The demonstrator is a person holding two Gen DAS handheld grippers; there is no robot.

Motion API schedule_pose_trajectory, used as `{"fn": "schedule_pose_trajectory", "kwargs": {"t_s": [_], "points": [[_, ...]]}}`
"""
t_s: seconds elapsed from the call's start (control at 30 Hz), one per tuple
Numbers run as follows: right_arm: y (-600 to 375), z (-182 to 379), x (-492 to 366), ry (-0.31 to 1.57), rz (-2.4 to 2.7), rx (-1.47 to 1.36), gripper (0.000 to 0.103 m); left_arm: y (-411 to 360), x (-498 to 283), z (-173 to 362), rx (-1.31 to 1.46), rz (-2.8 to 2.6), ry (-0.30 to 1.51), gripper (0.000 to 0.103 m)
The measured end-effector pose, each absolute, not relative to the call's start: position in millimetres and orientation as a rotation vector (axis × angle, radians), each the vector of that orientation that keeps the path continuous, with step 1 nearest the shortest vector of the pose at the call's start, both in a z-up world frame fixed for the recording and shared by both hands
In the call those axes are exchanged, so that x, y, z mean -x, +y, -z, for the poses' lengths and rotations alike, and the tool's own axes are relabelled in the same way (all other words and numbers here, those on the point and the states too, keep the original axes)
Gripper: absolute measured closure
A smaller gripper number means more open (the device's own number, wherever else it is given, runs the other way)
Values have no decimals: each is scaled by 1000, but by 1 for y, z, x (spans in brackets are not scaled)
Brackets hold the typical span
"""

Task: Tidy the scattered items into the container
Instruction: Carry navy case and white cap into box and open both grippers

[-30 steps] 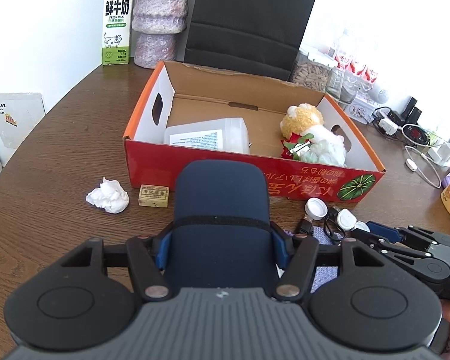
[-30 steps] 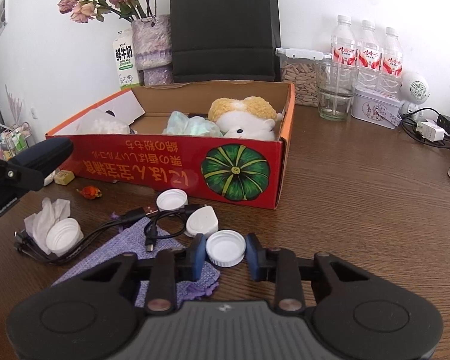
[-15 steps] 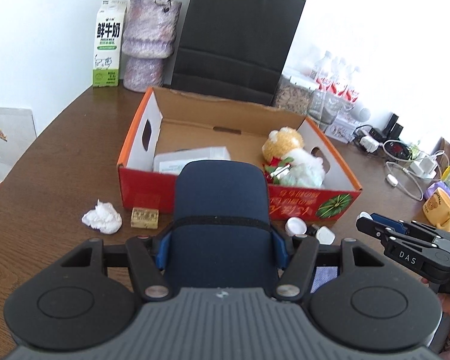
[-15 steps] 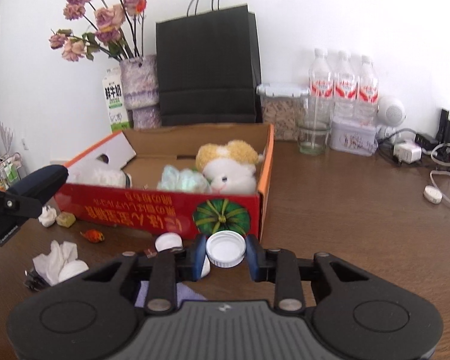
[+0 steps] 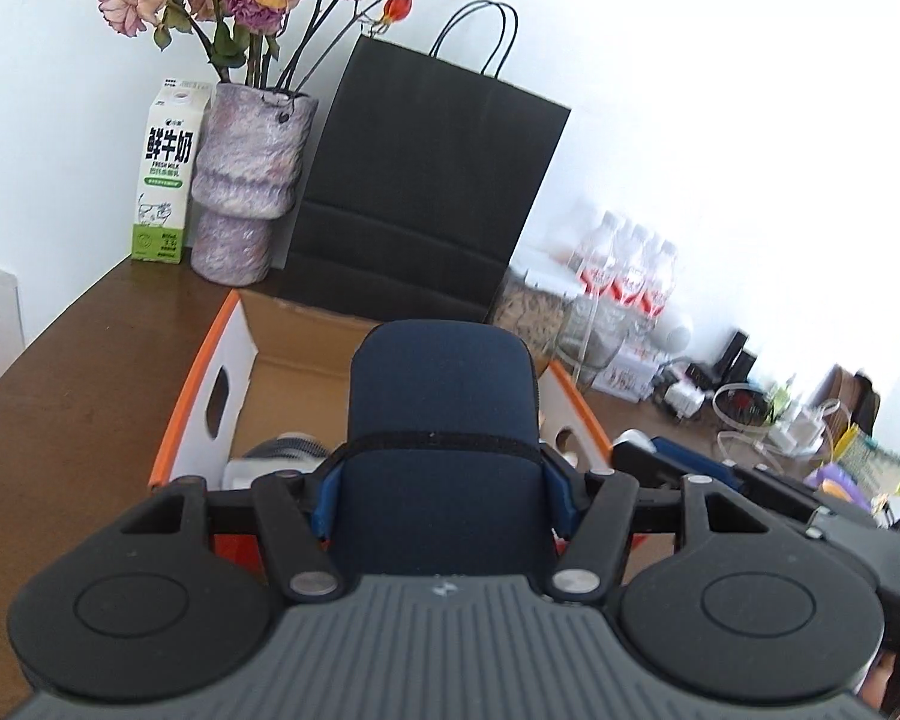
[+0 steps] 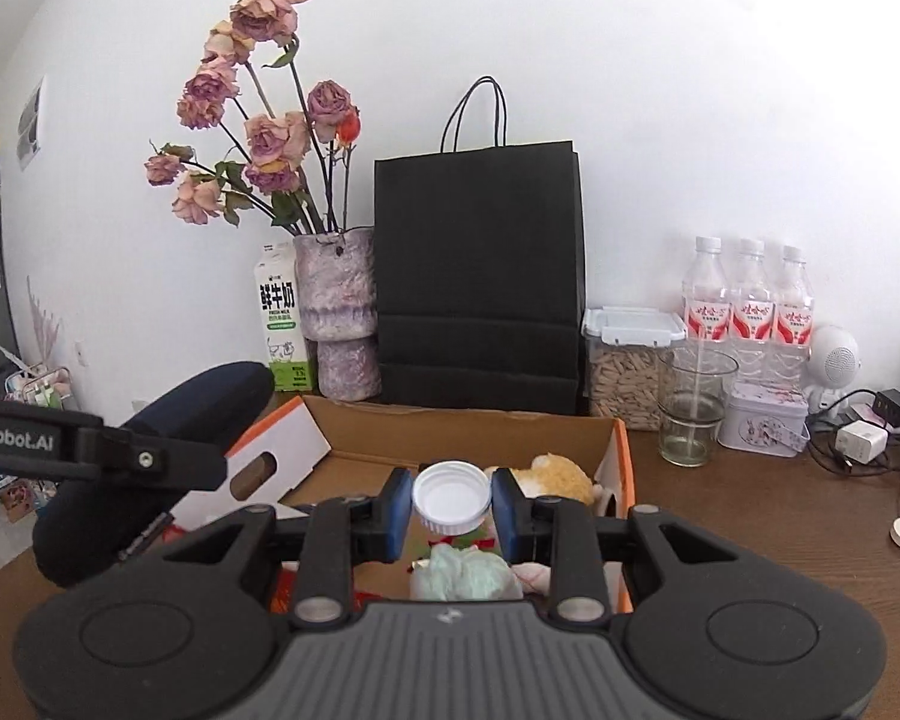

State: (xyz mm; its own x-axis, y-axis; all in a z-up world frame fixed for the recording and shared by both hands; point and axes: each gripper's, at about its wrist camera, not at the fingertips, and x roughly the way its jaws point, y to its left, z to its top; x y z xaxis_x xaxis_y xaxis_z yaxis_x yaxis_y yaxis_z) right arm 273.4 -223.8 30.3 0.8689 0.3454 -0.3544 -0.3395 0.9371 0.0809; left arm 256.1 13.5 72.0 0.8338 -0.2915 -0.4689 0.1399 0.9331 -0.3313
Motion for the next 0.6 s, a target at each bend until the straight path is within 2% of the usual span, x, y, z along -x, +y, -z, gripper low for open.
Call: {"fn": "schedule_pose_trajectory", "kwargs": {"t_s": [0.6], "points": [[-180, -2, -363, 394, -379, 4, 76, 19, -357, -43, 337, 170, 471, 40]]}}
